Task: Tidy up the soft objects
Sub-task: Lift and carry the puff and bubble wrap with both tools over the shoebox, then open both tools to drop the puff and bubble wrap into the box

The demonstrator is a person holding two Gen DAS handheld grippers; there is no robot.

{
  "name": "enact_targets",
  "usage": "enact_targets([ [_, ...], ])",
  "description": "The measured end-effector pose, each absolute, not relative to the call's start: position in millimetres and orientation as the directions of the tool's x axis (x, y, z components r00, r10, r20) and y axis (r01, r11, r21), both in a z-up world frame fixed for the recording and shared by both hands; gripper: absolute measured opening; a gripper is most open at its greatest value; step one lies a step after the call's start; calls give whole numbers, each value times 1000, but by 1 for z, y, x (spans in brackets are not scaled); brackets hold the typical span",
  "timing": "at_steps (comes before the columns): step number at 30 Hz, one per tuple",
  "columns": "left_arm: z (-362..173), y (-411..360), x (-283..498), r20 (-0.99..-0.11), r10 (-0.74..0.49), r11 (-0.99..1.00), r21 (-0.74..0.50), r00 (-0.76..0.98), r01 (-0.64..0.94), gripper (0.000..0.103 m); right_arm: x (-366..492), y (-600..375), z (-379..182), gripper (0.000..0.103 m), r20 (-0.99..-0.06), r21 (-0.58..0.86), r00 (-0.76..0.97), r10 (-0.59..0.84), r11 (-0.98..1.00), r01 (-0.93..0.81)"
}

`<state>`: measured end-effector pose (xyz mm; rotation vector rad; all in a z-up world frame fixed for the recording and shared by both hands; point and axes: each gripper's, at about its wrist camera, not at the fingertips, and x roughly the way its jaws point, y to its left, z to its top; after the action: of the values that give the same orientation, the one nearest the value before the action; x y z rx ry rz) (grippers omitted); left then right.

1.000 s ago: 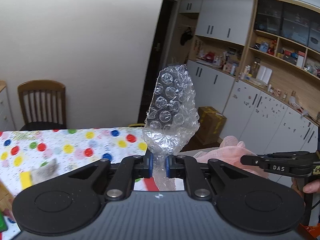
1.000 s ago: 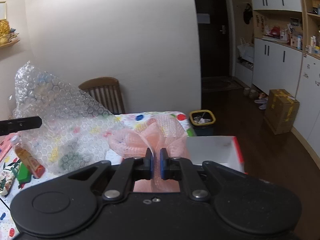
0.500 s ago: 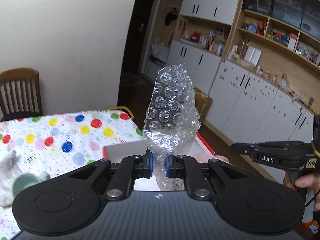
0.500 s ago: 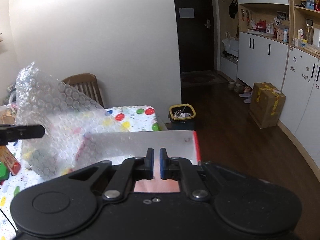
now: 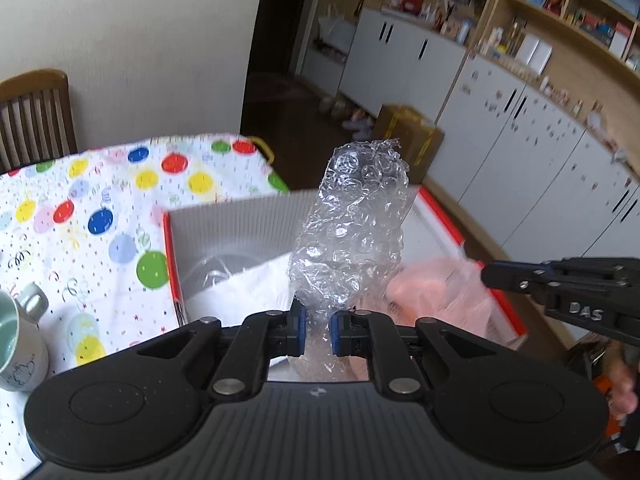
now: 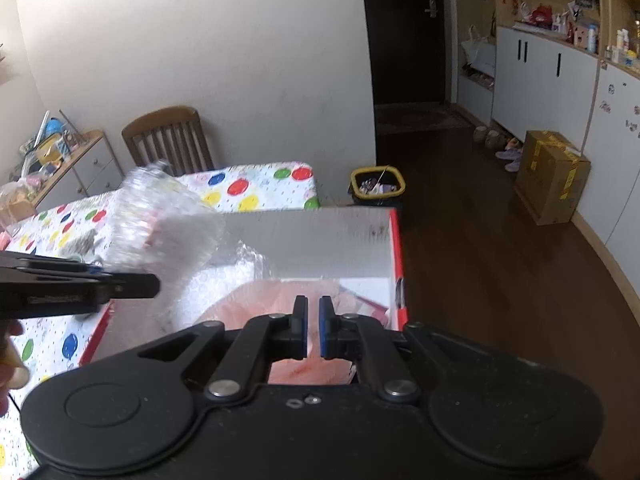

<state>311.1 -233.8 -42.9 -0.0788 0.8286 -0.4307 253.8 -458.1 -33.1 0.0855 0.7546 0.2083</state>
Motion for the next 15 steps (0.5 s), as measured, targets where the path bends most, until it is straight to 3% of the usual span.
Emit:
enact_targets([
  [15, -88, -246, 318, -800, -323, 932, -174, 507, 319, 12, 256, -459, -47, 6, -705, 180, 657, 267, 963, -199],
])
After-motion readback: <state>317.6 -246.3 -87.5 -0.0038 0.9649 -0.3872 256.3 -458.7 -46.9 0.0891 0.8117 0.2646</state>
